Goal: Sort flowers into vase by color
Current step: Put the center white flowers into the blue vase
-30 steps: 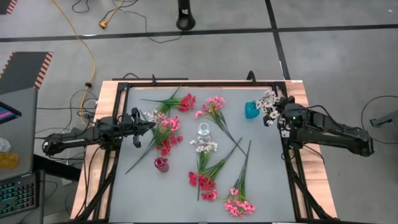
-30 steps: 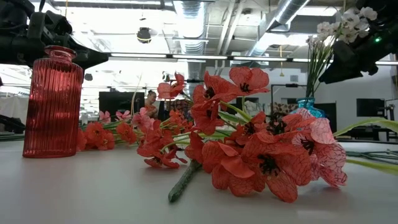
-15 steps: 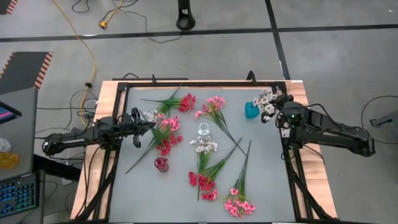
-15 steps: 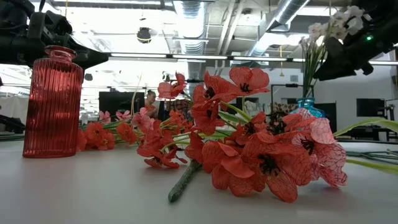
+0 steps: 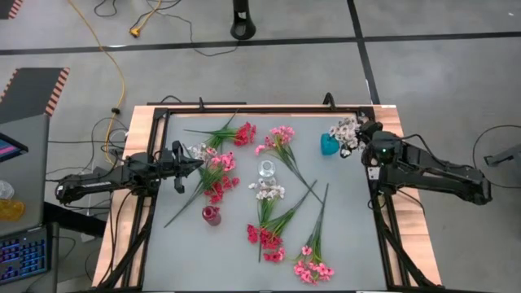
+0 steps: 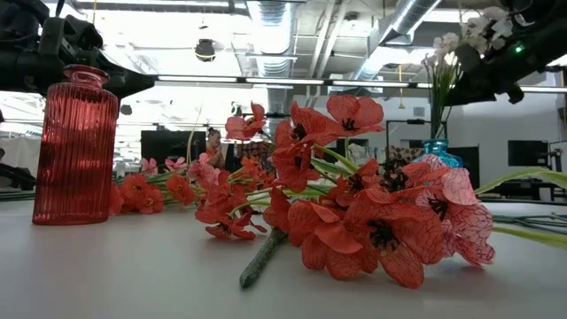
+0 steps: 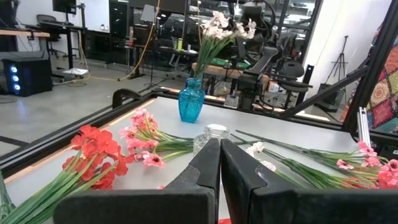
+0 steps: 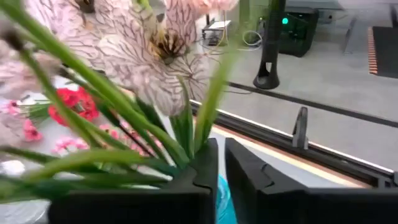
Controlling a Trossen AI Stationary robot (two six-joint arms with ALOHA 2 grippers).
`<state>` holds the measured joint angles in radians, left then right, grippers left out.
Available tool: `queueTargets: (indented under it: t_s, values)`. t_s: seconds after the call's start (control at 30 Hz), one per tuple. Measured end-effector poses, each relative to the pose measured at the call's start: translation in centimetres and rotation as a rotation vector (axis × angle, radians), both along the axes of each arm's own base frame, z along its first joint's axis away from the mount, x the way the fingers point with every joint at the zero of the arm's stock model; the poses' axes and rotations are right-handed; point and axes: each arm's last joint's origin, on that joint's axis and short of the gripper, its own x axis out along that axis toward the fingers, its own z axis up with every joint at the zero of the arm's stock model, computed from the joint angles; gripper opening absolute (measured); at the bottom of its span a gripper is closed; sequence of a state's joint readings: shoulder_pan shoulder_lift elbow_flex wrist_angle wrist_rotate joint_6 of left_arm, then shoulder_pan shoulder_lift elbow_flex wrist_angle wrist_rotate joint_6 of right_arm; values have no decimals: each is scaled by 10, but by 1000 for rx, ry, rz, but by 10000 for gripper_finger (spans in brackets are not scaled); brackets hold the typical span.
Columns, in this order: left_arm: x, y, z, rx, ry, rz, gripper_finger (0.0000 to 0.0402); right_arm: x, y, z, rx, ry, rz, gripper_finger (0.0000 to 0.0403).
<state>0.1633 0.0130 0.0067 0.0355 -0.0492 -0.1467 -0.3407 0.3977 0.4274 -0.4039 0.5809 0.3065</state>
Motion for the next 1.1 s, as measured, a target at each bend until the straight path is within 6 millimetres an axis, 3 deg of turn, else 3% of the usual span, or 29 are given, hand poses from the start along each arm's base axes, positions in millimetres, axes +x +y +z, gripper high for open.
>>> queueTargets:
  t_s: [0.1,0.37,0.6,0.87,1.1]
  values:
    - [0,0,0,0,0,0,0,2,-3,-1,5,12,-19,16]
    - [0,0,0,0,0,0,0,15,-18,6,-31,-76,-96,37]
    - [0,0,0,0,0,0,0,15,-36,6,-46,-89,-213,19]
    - [0,0,0,0,0,0,0,15,-55,4,-50,-94,-317,47]
    - [0,0,0,0,0,0,0,15,-59,4,-53,-97,-335,50]
